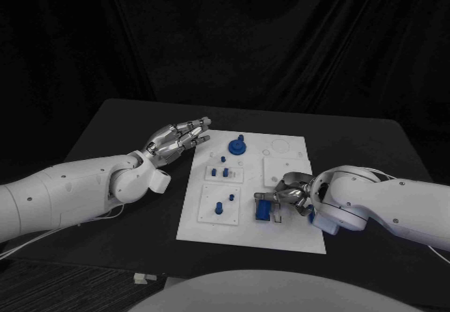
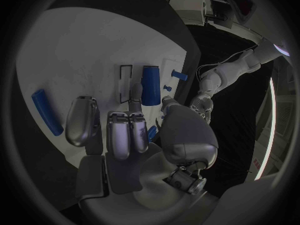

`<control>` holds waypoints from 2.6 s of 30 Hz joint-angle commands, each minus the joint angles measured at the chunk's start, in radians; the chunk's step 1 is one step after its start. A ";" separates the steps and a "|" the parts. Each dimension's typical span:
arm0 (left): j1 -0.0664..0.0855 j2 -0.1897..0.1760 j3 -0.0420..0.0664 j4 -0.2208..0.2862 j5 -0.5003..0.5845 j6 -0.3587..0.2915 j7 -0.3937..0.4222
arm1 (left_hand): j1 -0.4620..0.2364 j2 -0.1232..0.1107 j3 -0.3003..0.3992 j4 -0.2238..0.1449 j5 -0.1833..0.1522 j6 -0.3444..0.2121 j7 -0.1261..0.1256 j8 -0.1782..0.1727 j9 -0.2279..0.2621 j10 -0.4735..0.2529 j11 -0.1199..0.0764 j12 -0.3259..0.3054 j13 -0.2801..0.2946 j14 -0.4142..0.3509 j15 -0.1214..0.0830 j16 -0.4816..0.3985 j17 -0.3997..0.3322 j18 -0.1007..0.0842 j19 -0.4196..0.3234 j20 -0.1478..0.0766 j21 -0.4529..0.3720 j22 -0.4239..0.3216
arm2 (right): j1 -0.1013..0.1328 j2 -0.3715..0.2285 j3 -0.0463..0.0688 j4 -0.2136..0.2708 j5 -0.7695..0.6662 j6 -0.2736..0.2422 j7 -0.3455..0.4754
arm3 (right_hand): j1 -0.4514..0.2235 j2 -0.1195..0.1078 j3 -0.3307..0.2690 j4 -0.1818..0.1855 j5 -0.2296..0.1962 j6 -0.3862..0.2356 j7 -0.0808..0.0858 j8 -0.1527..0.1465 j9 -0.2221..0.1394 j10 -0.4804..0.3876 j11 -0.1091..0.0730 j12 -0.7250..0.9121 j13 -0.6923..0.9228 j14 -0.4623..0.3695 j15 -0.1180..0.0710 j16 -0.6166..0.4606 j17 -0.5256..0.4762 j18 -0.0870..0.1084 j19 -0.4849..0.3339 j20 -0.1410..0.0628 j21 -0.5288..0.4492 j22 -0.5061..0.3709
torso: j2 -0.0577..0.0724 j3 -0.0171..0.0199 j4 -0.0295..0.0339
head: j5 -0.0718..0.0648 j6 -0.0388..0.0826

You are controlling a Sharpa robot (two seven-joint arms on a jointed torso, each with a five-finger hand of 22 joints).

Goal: Assemble the parts on the task board

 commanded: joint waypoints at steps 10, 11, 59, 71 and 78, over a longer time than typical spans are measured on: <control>-0.002 0.003 0.001 -0.001 0.005 0.018 0.003 | 0.007 0.001 0.006 -0.003 0.006 0.001 0.004 0.005 0.000 0.003 0.006 -0.003 0.000 -0.002 0.008 0.007 0.001 0.002 0.005 0.004 0.004 0.001 | -0.009 -0.002 -0.005 0.004 0.005 0.025 -0.020 | -0.025 -0.006 -0.058 0.008 -0.105 -0.003 0.007 -0.003 -0.010 0.105 0.006 0.003 0.263 0.103 0.008 0.003 0.263 0.020 -0.001 0.004 -0.016 0.159 | 0.000 0.0002 0.0003 | 0.002 0.000; -0.003 0.003 0.001 -0.001 0.005 0.019 0.003 | 0.007 0.001 0.006 -0.003 0.006 0.001 0.004 0.005 0.000 0.003 0.006 -0.003 0.000 -0.002 0.008 0.007 0.001 0.002 0.005 0.004 0.004 0.001 | -0.009 -0.004 -0.005 0.005 0.005 0.017 -0.017 | -0.027 -0.006 -0.060 0.008 -0.106 -0.003 0.007 -0.003 -0.011 0.105 0.006 0.003 0.263 0.103 0.008 0.003 0.263 0.020 -0.001 0.004 -0.016 0.159 | -0.001 0.0001 0.0004 | 0.003 0.000; -0.006 0.000 0.001 -0.003 0.005 0.023 0.002 | 0.007 -0.001 0.013 -0.004 0.006 0.013 0.010 0.010 0.002 0.005 0.014 0.002 0.001 -0.002 0.009 0.008 0.001 -0.001 0.005 0.004 0.005 0.001 | -0.153 -0.147 -0.005 0.149 -0.985 -0.323 0.252 | 0.254 -0.261 -0.141 0.017 -0.069 -0.620 0.082 0.011 -0.144 0.105 0.050 0.003 0.263 0.102 0.043 0.001 0.261 0.032 -0.028 0.032 -0.111 0.133 | -0.001 0.0000 -0.0012 | 0.004 0.000; -0.007 0.000 0.001 -0.004 0.005 0.027 -0.002 | 0.008 -0.001 0.014 -0.004 0.006 0.014 0.011 0.010 0.002 0.005 0.015 0.002 0.001 -0.002 0.009 0.008 0.001 -0.002 0.005 0.004 0.005 0.001 | -0.164 -0.132 -0.005 0.136 -0.989 -0.314 0.224 | 0.251 -0.191 -0.083 0.017 0.031 -0.641 0.077 0.179 -0.086 0.105 0.048 0.003 0.263 0.100 0.042 -0.004 0.254 0.036 -0.028 0.034 -0.135 0.127 | 0.000 0.0000 0.0002 | 0.004 0.000; -0.008 0.001 0.001 -0.005 0.005 0.031 -0.006 | 0.008 -0.001 0.014 -0.004 0.006 0.014 0.011 0.010 0.002 0.005 0.015 0.002 0.001 -0.002 0.009 0.008 0.001 -0.002 0.005 0.004 0.005 0.001 | -0.169 -0.123 -0.005 0.128 -0.990 -0.317 0.220 | 0.267 -0.135 -0.042 0.011 0.158 -0.680 0.075 0.271 -0.082 0.105 0.046 0.003 0.263 0.099 0.040 -0.007 0.247 0.038 -0.028 0.032 -0.155 0.124 | 0.000 -0.0001 0.0001 | 0.002 0.000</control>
